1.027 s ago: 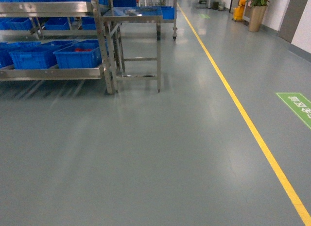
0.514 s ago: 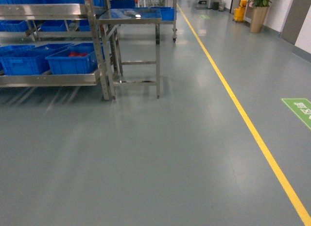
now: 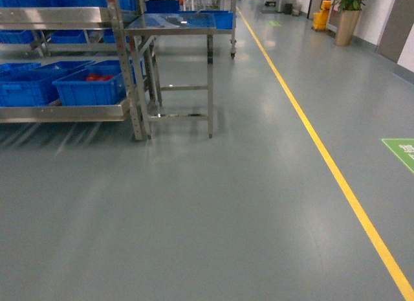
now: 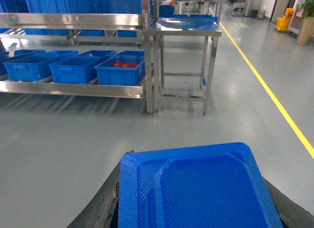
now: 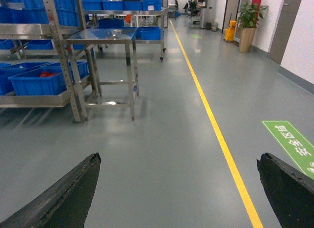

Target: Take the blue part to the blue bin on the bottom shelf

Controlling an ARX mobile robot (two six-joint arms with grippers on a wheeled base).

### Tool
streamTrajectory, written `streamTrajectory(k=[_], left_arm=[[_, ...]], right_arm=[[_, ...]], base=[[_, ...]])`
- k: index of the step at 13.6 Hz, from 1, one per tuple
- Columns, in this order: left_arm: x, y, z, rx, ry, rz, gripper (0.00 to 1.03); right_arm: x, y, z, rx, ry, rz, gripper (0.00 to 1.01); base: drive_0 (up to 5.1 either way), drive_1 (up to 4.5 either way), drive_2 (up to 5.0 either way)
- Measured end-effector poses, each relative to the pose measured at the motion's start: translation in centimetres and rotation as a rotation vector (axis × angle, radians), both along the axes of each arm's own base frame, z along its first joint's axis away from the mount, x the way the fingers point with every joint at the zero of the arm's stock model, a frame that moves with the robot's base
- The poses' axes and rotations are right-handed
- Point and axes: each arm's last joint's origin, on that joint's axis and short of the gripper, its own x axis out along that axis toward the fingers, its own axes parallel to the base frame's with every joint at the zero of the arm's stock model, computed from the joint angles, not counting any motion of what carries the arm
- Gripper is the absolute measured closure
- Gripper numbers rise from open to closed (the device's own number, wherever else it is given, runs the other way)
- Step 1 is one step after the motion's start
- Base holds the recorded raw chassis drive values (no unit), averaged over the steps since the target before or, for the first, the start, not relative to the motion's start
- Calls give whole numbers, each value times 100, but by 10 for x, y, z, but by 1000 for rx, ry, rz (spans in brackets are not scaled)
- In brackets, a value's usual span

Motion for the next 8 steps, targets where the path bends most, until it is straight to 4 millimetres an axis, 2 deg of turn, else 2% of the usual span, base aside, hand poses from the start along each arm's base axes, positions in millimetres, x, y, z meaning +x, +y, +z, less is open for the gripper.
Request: streamTrajectory(k=[8], left_arm=[[0,0,0,-6,0,0,59]], right_arm=[[0,0,0,0,-1,0,3]], base=[[-7,411,-425]])
